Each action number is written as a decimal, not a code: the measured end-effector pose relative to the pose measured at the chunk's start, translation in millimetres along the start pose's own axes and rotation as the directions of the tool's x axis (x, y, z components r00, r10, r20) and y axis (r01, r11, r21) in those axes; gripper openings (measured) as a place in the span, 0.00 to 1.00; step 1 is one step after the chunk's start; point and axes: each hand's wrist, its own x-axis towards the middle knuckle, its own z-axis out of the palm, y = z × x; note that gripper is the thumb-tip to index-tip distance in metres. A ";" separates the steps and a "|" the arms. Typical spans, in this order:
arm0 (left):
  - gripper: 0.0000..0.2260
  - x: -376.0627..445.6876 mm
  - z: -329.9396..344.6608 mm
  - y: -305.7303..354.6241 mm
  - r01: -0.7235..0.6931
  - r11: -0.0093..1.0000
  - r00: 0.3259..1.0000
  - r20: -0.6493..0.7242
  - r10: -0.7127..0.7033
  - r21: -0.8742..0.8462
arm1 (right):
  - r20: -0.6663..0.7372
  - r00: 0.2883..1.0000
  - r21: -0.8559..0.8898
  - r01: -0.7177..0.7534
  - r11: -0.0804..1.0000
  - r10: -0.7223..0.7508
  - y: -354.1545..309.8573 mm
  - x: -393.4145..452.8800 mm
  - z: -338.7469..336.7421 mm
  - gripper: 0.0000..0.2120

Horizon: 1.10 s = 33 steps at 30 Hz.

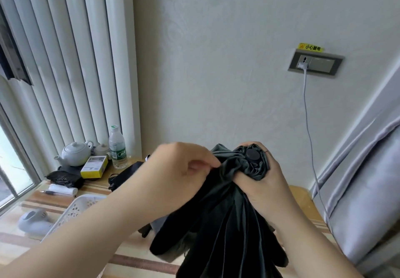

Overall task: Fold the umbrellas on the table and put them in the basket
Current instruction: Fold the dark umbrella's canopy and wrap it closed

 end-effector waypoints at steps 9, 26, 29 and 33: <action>0.04 8.6 -11.8 -15.1 0.045 0.984 0.999 -0.023 -0.042 0.170 | -0.006 1.000 0.027 -0.007 1.000 0.007 -3.2 1.2 -5.5 0.11; 0.14 17.2 -0.6 -30.2 -0.283 0.940 0.953 -0.055 0.298 0.191 | 0.044 0.999 0.136 0.004 0.991 -0.010 -5.8 -2.1 -7.8 0.10; 0.13 14.6 -0.1 -28.0 -0.215 0.968 0.976 0.006 0.216 0.131 | 0.052 0.999 0.124 -0.019 0.992 0.012 -5.9 -3.0 -4.8 0.09; 0.29 11.7 2.5 -21.2 -0.168 0.938 0.986 0.067 0.155 0.302 | 0.056 0.998 0.129 -0.015 0.992 0.007 -8.9 -4.1 -1.8 0.10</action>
